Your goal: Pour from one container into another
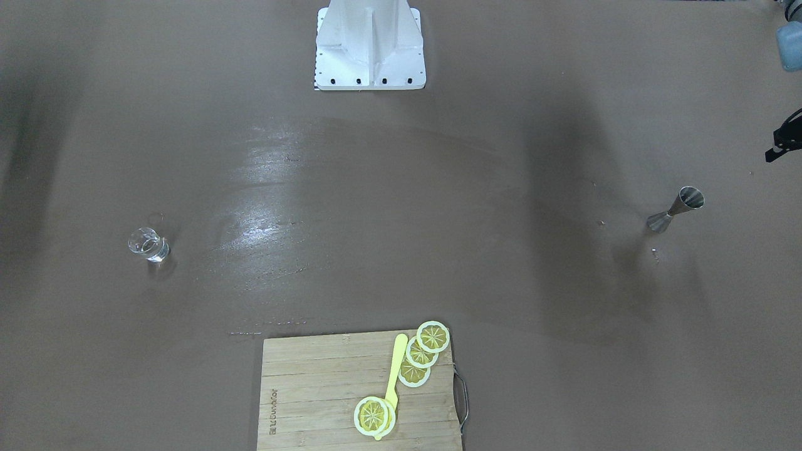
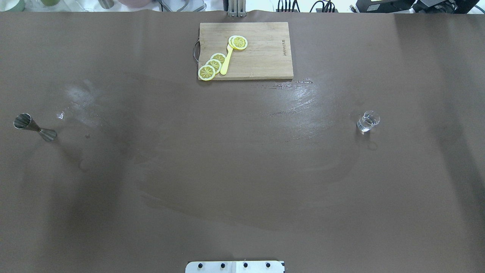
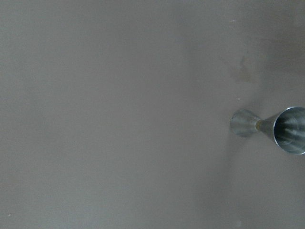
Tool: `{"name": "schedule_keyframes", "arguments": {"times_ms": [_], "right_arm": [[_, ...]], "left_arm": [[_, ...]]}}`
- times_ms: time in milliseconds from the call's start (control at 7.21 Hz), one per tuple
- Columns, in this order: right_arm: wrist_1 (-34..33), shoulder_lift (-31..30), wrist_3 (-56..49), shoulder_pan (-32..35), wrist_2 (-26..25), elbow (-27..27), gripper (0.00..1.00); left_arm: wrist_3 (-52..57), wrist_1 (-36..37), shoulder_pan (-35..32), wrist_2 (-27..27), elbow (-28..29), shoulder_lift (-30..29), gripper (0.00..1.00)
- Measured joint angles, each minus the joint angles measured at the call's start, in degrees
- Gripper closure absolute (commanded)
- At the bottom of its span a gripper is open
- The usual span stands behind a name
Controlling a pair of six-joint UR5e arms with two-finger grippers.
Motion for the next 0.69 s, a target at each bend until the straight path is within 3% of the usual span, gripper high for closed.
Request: {"name": "schedule_keyframes", "arguments": {"times_ms": [694], "right_arm": [[0.11,0.2,0.0,-0.02,0.13,-0.27,0.0]], "left_arm": [[0.08,0.05,0.04,0.0,0.04,-0.47,0.01]]}}
